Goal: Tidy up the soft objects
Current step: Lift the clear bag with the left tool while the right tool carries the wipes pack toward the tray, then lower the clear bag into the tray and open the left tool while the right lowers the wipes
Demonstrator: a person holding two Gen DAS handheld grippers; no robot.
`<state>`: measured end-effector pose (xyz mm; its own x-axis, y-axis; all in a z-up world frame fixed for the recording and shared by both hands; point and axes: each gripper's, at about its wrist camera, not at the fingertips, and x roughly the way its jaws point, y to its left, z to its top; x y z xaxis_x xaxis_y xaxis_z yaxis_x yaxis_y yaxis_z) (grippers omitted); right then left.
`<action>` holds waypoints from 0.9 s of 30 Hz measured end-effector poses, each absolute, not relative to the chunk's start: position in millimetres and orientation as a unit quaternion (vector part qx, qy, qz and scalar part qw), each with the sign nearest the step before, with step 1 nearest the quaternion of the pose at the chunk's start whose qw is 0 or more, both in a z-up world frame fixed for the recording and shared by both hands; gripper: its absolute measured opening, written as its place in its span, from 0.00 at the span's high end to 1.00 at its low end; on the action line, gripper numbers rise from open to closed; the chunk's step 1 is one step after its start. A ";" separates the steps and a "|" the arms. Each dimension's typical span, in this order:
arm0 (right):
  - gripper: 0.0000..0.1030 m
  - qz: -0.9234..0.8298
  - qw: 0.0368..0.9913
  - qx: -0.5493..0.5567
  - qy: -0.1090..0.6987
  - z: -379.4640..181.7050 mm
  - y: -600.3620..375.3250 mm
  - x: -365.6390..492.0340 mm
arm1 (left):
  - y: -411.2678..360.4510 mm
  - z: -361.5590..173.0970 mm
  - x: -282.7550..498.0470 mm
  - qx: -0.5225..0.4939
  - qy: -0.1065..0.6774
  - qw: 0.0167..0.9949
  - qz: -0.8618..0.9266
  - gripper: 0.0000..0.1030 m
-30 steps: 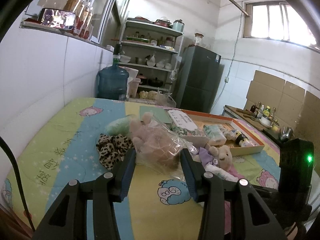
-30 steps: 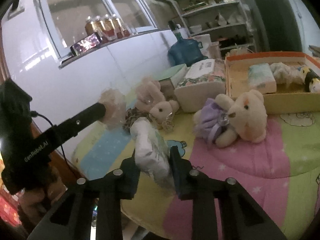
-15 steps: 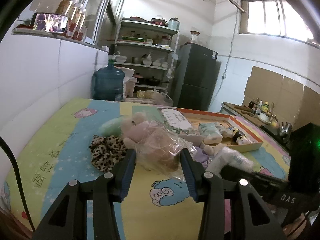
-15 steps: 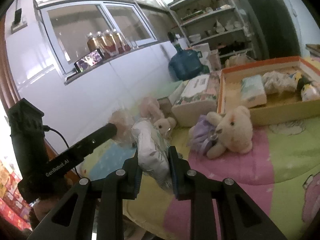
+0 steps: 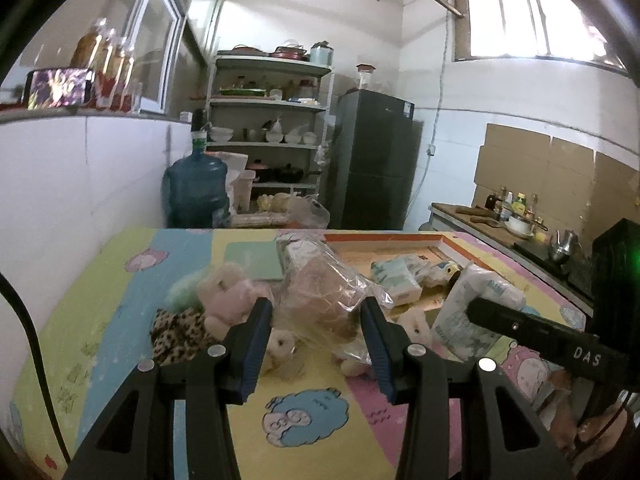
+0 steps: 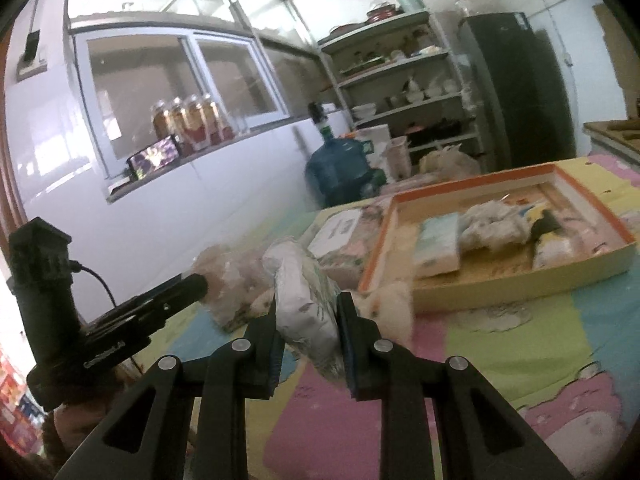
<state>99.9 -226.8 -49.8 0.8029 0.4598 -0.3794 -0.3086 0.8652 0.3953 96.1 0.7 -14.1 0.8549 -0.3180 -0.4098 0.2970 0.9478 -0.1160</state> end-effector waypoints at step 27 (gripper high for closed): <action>0.76 0.112 0.963 0.133 0.204 -22.3 -329.9 118.8 | -107.1 14.8 158.9 0.011 0.217 0.952 -0.214 0.55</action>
